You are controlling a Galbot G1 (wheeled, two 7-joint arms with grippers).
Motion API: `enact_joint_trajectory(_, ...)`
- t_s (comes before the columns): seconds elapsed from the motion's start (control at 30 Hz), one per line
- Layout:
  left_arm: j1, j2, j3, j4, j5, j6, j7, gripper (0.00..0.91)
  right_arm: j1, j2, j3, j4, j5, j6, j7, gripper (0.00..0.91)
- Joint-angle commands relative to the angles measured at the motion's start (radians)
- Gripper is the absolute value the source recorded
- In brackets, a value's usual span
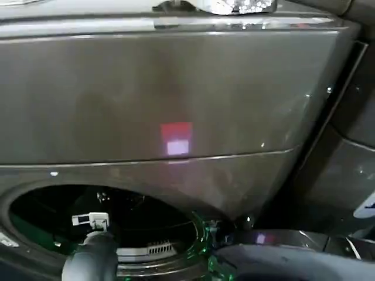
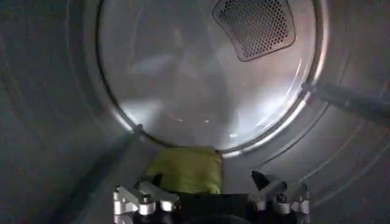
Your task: Grasp the clothes from the dryer.
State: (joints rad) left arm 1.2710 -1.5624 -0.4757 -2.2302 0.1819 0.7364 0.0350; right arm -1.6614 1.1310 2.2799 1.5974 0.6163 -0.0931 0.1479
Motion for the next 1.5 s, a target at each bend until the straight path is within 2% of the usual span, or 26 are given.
enact_joint_trajectory(0.03,-0.224,0.000,-0.014,0.262,0.063,-0.115,-0.057,0.907,0.006,-0.002,-0.012,0.006,-0.001,-0.002,-0.001,0.907)
enact_joint_trajectory(0.27,-0.519,0.024,-0.067,0.557,0.032,-0.200,-0.051,0.907,0.017,-0.016,-0.024,-0.006,-0.001,-0.002,-0.010,0.907)
enact_joint_trajectory(0.37,-0.619,0.042,-0.075,0.738,0.104,-0.236,-0.013,0.907,0.012,-0.031,-0.034,-0.017,0.000,-0.005,-0.010,0.907)
enact_joint_trajectory(0.5,-0.740,0.045,-0.081,0.943,0.096,-0.323,-0.005,0.907,0.026,-0.047,-0.059,-0.032,-0.005,-0.006,-0.013,0.907)
enact_joint_trajectory(0.63,-0.849,0.045,-0.079,1.117,0.064,-0.369,-0.008,0.907,0.037,-0.042,-0.079,-0.031,-0.015,-0.006,-0.015,0.907)
enact_joint_trajectory(0.77,-0.974,0.043,-0.075,1.322,0.168,-0.454,0.036,0.907,0.043,-0.058,-0.089,-0.038,-0.019,-0.011,-0.012,0.907)
enact_joint_trajectory(0.9,-1.050,0.046,-0.074,1.440,0.199,-0.486,0.070,0.907,0.049,-0.055,-0.099,-0.032,-0.021,-0.013,-0.012,0.907)
enact_joint_trajectory(1.03,-1.098,0.061,-0.068,1.499,0.426,-0.439,0.239,0.907,0.061,-0.056,-0.118,-0.024,-0.021,-0.016,-0.010,0.907)
enact_joint_trajectory(1.17,-1.106,0.067,-0.068,1.459,0.819,-0.455,0.479,0.907,0.071,-0.056,-0.131,-0.009,-0.023,-0.024,-0.008,0.907)
enact_joint_trajectory(1.3,-1.139,0.070,-0.076,1.484,1.143,-0.558,0.676,0.907,0.057,-0.061,-0.128,-0.010,-0.022,-0.024,-0.009,0.907)
enact_joint_trajectory(1.33,-1.138,0.074,-0.076,1.468,1.216,-0.649,0.746,0.907,0.056,-0.063,-0.127,-0.009,-0.022,-0.025,-0.009,0.907)
enact_joint_trajectory(1.37,-1.137,0.074,-0.076,1.456,1.297,-0.691,0.790,0.907,0.056,-0.063,-0.126,-0.009,-0.022,-0.026,-0.009,0.907)
enact_joint_trajectory(1.5,-1.145,0.082,-0.073,1.460,1.377,-0.777,0.890,0.907,0.053,-0.057,-0.129,-0.003,-0.024,-0.024,-0.012,0.907)
